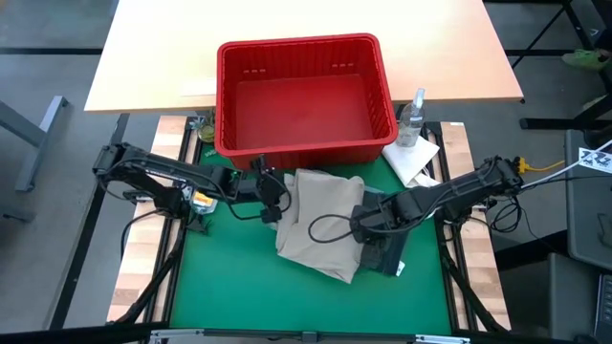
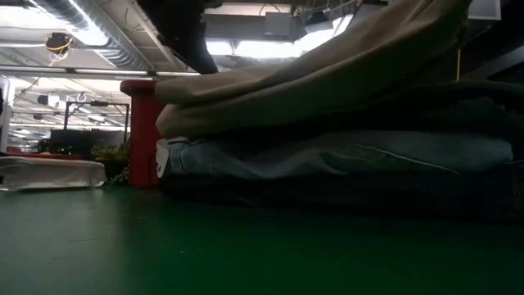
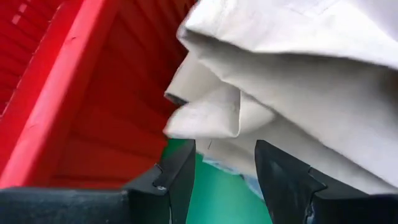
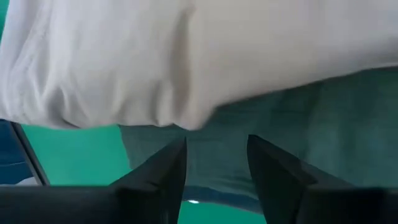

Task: Fold laundry
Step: Stack the beige shorts on top of the green shirt

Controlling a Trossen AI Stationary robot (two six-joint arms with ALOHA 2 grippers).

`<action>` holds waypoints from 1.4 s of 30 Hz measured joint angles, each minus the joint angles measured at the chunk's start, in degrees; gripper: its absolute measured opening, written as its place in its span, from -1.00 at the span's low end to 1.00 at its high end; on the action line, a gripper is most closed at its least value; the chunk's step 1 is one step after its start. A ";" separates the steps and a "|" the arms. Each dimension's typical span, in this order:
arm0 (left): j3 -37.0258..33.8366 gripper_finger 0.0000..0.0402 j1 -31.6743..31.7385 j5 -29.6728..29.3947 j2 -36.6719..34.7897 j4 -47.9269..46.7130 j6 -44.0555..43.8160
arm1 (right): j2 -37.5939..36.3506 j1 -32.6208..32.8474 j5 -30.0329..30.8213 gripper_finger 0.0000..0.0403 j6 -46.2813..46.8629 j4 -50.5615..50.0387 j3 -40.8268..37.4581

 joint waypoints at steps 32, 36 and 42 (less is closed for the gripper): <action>0.04 -0.20 1.57 1.58 15.05 23.18 8.68 | 5.33 -7.32 30.64 -0.17 -14.56 -2.29 -1.08; 0.13 -0.20 4.39 0.98 19.07 23.73 8.60 | 5.31 -8.46 28.77 -0.17 -11.83 -1.89 -6.66; 0.22 -0.20 5.42 2.40 20.67 23.88 8.48 | 5.31 -8.68 25.86 -0.17 -11.44 -0.20 -11.10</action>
